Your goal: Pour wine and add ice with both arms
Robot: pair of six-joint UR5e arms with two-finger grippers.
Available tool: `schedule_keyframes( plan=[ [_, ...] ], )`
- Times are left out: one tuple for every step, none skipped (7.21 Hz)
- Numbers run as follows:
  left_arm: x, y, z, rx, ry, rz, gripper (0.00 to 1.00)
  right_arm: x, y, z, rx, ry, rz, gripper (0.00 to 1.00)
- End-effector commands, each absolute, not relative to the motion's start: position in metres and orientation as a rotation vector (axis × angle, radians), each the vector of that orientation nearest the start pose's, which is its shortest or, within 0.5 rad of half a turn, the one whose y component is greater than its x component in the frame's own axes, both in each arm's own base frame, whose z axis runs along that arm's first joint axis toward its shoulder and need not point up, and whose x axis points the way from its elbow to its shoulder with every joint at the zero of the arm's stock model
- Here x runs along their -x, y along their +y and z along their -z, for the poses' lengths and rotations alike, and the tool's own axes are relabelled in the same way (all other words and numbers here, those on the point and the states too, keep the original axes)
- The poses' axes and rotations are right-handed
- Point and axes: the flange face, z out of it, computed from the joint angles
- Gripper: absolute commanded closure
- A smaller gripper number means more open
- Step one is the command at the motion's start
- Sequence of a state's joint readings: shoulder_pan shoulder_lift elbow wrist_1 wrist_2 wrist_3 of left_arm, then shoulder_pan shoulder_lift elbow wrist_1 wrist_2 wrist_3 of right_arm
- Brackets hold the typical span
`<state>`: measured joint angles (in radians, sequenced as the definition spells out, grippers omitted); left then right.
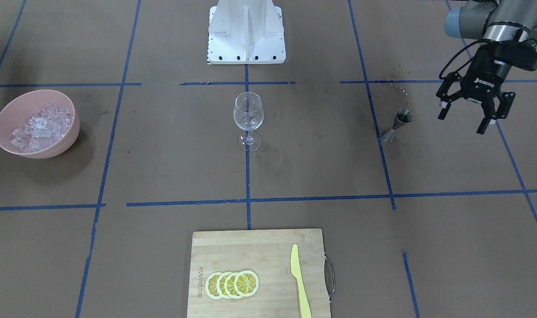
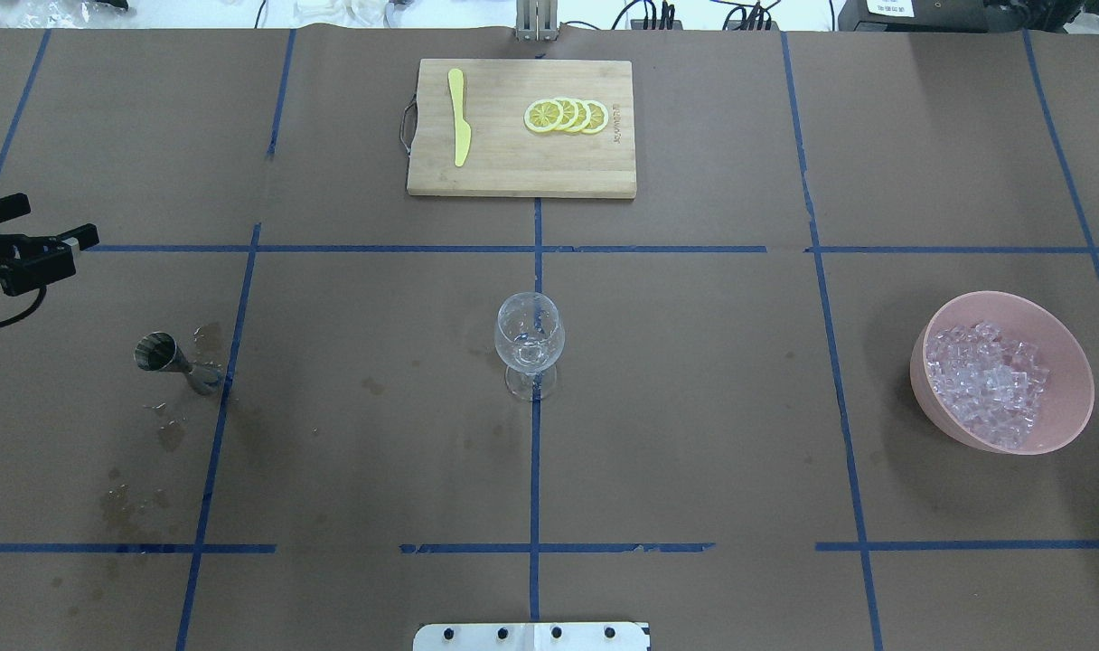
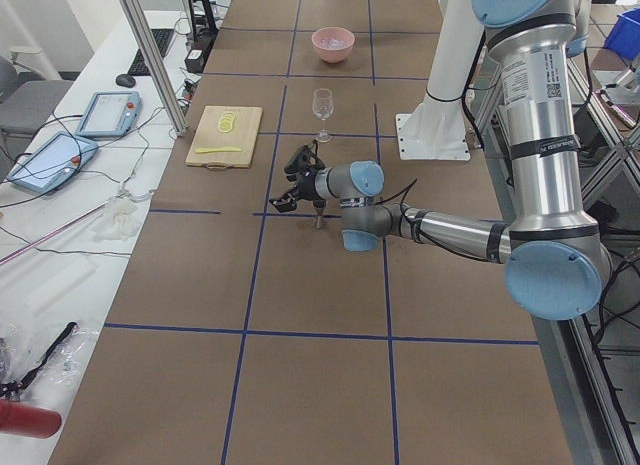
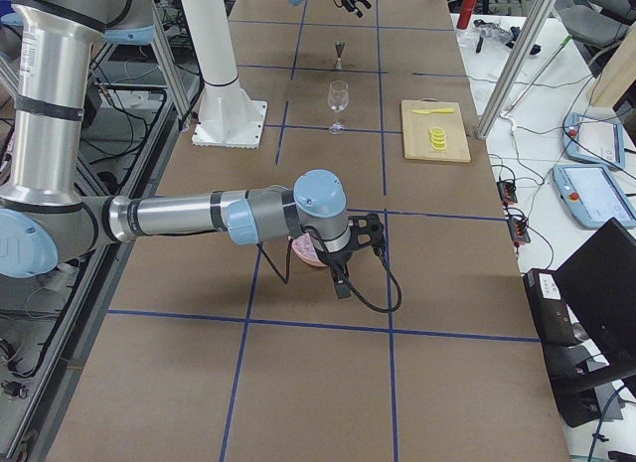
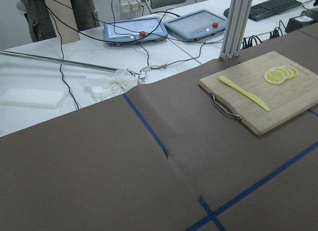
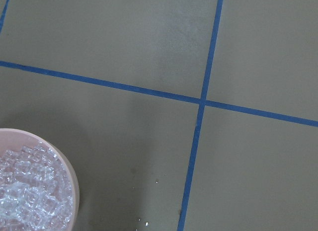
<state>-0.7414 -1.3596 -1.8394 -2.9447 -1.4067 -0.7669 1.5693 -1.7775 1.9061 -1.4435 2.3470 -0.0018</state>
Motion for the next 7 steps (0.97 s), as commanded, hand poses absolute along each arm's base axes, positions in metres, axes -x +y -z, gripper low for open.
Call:
schedule_keyframes(
  plan=[
    [-0.265, -0.346, -0.472, -1.156, 0.884, 0.181, 0.00, -0.063, -0.416, -0.572, -0.244, -0.772, 0.104, 0.00],
    [-0.288, -0.323, -0.473, -1.186, 0.858, 0.221, 0.00, -0.063, -0.416, -0.572, -0.242, -0.772, 0.103, 0.00],
    [-0.304, -0.306, -0.479, -1.206, 0.833, 0.240, 0.00, -0.063, -0.416, -0.572, -0.242, -0.772, 0.102, 0.00],
    [-0.312, -0.298, -0.487, -1.206, 0.822, 0.253, 0.00, -0.063, -0.416, -0.573, -0.240, -0.772, 0.101, 0.00],
    [-0.321, -0.292, -0.498, -1.214, 0.797, 0.258, 0.00, -0.063, -0.416, -0.573, -0.240, -0.772, 0.101, 0.00],
    [-0.330, -0.286, -0.506, -1.221, 0.786, 0.264, 0.00, -0.063, -0.416, -0.573, -0.240, -0.772, 0.101, 0.00],
    [-0.344, -0.282, -0.516, -1.212, 0.785, 0.266, 0.00, -0.063, -0.416, -0.573, -0.241, -0.772, 0.103, 0.00]
  ],
)
